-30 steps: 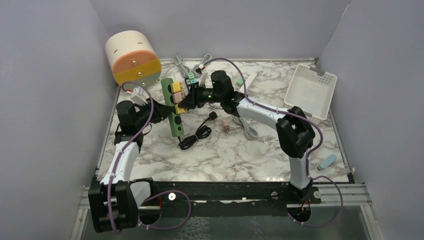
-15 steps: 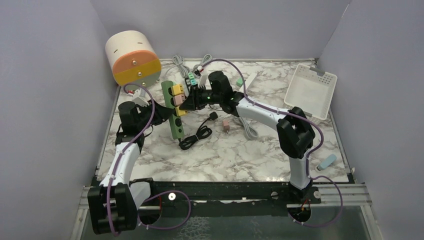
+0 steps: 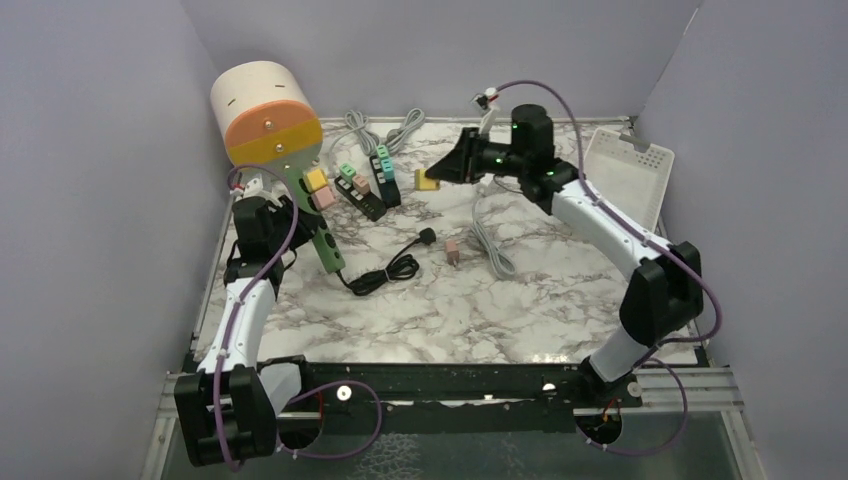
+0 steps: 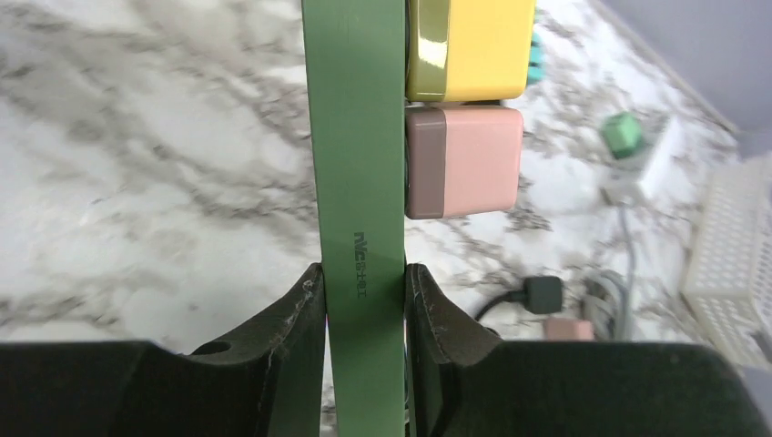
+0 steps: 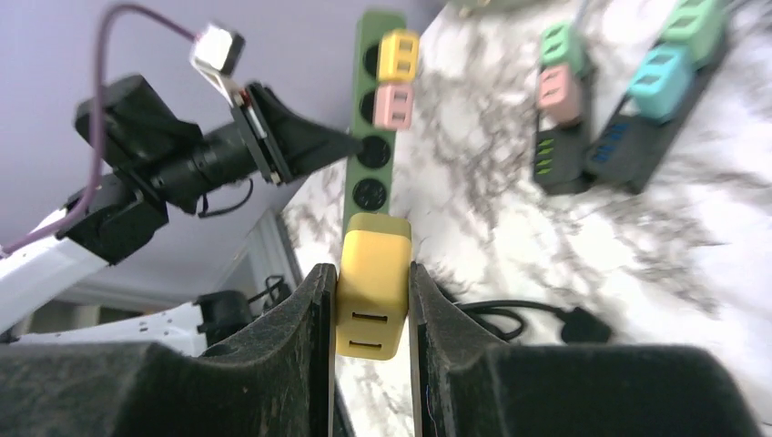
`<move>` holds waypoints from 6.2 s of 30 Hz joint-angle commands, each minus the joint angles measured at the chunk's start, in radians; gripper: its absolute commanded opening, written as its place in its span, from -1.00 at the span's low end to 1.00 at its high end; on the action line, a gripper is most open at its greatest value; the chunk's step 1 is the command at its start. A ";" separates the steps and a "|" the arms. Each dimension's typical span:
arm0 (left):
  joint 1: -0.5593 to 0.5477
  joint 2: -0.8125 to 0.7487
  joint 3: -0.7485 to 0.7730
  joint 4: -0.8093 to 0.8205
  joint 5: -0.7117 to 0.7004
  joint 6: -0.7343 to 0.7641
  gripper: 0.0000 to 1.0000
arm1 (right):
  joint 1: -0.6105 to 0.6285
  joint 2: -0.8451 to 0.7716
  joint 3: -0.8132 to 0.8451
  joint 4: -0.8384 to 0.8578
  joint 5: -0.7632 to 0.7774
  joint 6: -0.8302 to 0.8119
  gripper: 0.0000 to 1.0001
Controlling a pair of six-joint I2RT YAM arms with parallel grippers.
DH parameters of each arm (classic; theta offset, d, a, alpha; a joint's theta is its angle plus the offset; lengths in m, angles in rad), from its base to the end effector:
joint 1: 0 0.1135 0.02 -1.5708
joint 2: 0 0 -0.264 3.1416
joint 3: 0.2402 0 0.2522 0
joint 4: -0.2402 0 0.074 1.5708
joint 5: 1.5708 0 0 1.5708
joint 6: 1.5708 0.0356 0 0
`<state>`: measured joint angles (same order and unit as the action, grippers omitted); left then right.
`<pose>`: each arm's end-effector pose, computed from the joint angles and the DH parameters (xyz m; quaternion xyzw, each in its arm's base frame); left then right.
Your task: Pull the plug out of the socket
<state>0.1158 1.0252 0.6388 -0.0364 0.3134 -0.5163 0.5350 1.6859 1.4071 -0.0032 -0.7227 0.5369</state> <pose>0.2306 0.0158 0.2582 -0.1773 0.8147 -0.2351 0.4996 0.3313 0.2237 0.3380 -0.2117 0.7480 0.5300 0.3388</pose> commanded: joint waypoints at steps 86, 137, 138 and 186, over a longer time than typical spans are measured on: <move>-0.267 -0.056 0.059 -0.071 -0.344 0.043 -1.00 | 0.076 0.193 0.064 0.016 -0.035 -0.157 -0.98; -0.121 -0.175 0.035 0.057 0.267 0.291 -1.00 | -0.091 -0.010 -0.135 0.088 0.069 -0.147 0.48; -0.129 -0.173 0.035 0.061 0.282 0.290 -1.00 | -0.086 -0.009 -0.133 0.148 0.051 -0.116 0.50; 0.099 -0.098 0.002 0.110 0.256 0.140 -0.90 | -0.015 0.036 -0.283 0.224 -0.092 -0.060 -0.99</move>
<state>0.2321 0.9730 0.6945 -0.2077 0.0082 -0.3527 0.5079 1.6825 1.1038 0.2005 -0.7403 0.4950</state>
